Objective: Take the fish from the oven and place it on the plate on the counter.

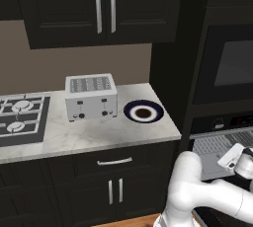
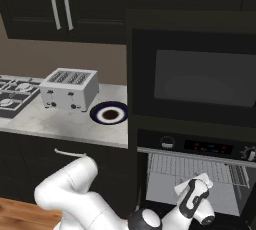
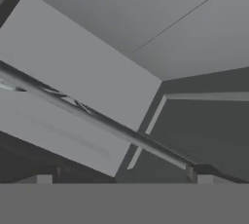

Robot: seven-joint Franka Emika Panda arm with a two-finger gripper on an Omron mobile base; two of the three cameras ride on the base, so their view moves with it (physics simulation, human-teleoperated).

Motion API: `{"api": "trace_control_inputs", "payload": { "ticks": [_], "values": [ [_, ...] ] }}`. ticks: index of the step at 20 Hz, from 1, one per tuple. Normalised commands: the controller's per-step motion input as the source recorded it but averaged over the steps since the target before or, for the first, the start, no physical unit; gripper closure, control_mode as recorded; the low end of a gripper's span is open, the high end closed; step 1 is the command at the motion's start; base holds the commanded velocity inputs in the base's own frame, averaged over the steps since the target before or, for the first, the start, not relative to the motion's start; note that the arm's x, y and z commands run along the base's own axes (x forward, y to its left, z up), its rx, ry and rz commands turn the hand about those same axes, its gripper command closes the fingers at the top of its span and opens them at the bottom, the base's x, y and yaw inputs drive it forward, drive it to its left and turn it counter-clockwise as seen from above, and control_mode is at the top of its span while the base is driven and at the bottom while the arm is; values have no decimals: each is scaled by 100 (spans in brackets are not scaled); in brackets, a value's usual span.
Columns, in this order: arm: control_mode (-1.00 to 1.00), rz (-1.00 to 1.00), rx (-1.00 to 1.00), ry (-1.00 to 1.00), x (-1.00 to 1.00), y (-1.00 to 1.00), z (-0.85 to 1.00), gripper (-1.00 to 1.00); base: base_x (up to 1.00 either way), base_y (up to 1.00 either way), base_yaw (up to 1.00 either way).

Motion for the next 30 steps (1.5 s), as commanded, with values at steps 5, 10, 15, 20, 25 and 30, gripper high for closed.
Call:
{"api": "trace_control_inputs", "payload": {
  "ticks": [5,10,15,20,25,30],
  "values": [
    [-100,0,1,-13,3,-6,-55,-100,0,0,0],
    [-100,0,0,-20,23,-6,-95,-100,0,0,0],
    [-100,0,0,-25,0,-16,-100,-100,0,0,0],
    [-100,0,0,-23,0,-15,-100,-100,0,0,0],
    [-100,0,-3,-24,7,-5,-84,-100,0,0,0],
    [-100,0,-1,-27,14,0,-63,-100,0,0,0]
  ]
}}
